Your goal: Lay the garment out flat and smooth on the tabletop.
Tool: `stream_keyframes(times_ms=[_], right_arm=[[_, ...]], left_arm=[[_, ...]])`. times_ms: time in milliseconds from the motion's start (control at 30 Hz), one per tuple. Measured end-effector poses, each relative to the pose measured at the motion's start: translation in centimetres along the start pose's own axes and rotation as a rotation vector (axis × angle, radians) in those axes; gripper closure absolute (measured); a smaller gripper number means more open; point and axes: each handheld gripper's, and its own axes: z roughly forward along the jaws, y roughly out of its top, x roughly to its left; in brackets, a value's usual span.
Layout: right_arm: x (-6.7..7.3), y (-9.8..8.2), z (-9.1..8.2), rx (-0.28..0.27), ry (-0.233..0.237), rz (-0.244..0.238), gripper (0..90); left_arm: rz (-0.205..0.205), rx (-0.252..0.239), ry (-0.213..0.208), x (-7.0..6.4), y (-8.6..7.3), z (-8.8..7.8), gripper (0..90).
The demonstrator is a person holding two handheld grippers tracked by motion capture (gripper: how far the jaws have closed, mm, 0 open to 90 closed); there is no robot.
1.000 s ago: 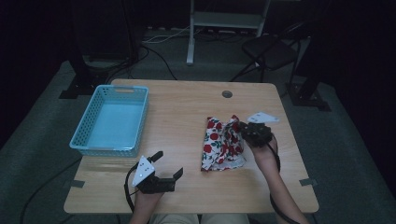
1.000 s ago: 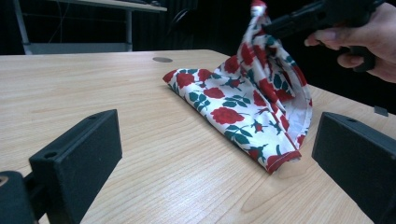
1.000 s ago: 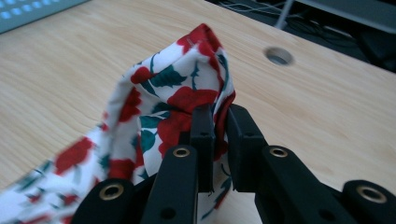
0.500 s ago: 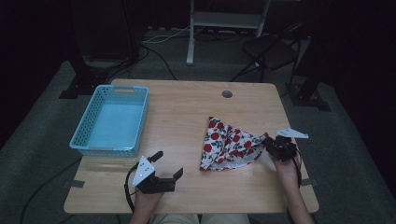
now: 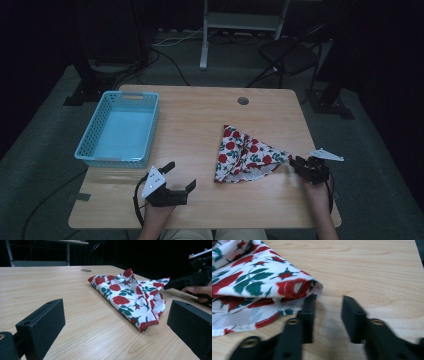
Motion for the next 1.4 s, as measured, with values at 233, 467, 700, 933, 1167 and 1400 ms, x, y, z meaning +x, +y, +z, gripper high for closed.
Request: stream_keyframes(times_ms=[233, 467, 700, 933, 1167, 1400], right_arm=[[0.5, -1.1, -1.0, -0.031, -0.006, -0.002, 29.4], [0.9, -1.8, -1.9, -0.083, 0.01, 0.004, 19.5], [1.8, -2.6, -3.0, -0.129, -0.035, -0.053, 21.0], [1.8, -2.7, -3.1, -0.147, -0.039, -0.054, 20.9], [1.8, -2.9, -3.3, -0.171, -0.034, -0.048, 20.4], [1.8, -2.9, -3.4, -0.183, -0.028, -0.053, 20.8]], left_arm=[[-0.01, 0.015, -0.012, 0.0, 0.1, 0.2, 2.3], [-0.045, 0.078, -0.026, 0.5, 0.7, 1.2, 2.2], [-0.048, 0.086, -0.036, -0.3, 2.5, 3.3, 2.3], [-0.016, 0.142, -0.069, -2.2, 4.8, 6.7, 2.3], [0.017, 0.225, -0.079, -3.3, 7.6, 11.0, 2.8], [0.026, 0.282, -0.066, -4.2, 8.9, 15.1, 2.9]])
